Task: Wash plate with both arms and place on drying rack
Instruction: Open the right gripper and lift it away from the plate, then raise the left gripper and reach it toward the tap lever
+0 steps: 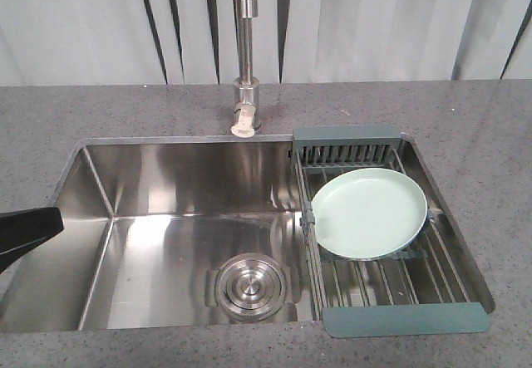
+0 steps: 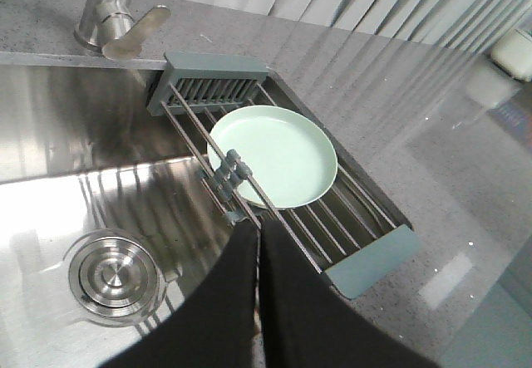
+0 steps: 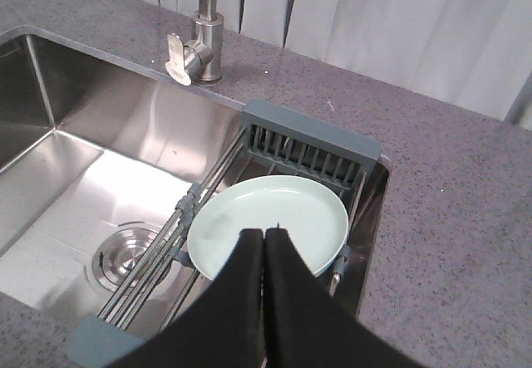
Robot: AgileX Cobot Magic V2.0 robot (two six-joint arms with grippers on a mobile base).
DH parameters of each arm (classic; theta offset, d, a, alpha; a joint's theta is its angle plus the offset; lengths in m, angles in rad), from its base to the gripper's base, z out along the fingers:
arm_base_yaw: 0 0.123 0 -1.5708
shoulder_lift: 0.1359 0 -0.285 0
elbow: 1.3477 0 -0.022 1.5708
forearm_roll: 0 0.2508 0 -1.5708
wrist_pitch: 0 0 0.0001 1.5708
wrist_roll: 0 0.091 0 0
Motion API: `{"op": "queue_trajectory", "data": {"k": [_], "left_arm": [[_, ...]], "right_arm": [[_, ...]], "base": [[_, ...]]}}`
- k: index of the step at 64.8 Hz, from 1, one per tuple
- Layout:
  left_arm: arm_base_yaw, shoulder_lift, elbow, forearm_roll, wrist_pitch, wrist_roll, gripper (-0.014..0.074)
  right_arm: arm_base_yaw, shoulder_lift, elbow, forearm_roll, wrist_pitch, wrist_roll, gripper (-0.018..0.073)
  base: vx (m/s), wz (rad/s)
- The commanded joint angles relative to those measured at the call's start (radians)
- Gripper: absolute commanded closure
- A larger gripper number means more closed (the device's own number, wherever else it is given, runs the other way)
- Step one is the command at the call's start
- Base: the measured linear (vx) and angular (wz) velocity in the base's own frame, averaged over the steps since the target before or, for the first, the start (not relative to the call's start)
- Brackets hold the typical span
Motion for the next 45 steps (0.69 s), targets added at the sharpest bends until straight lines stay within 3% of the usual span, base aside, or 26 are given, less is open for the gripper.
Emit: {"op": "queue_trajectory", "data": {"k": [1, 10, 15, 31, 45], "left_arm": [[0.0, 0.008, -0.027, -0.088, -0.019, -0.006, 0.0603], [0.0, 0.046, -0.037, -0.172, -0.053, -0.007, 0.0603], [0.0, 0.082, -0.087, -0.181, -0.06, -0.008, 0.0603], [0.0, 0.283, -0.463, -0.188, -0.118, -0.024, 0.0603], [-0.001, 0.503, -0.707, -0.311, -0.155, -0.024, 0.0603]], "right_arm": [[-0.007, -0.096, 0.044, 0.015, -0.077, -0.009, 0.0566], [-0.007, -0.168, 0.076, 0.011, -0.074, -0.011, 0.0566], [-0.007, -0.172, 0.076, 0.008, -0.061, -0.008, 0.0566], [-0.007, -0.172, 0.076, 0.008, -0.011, -0.003, 0.0566], [-0.007, -0.172, 0.076, 0.004, -0.002, 0.017, 0.0566]], "base": [[0.0, 0.0], [0.0, 0.0], [0.0, 0.0], [0.0, 0.0], [0.0, 0.0]]}}
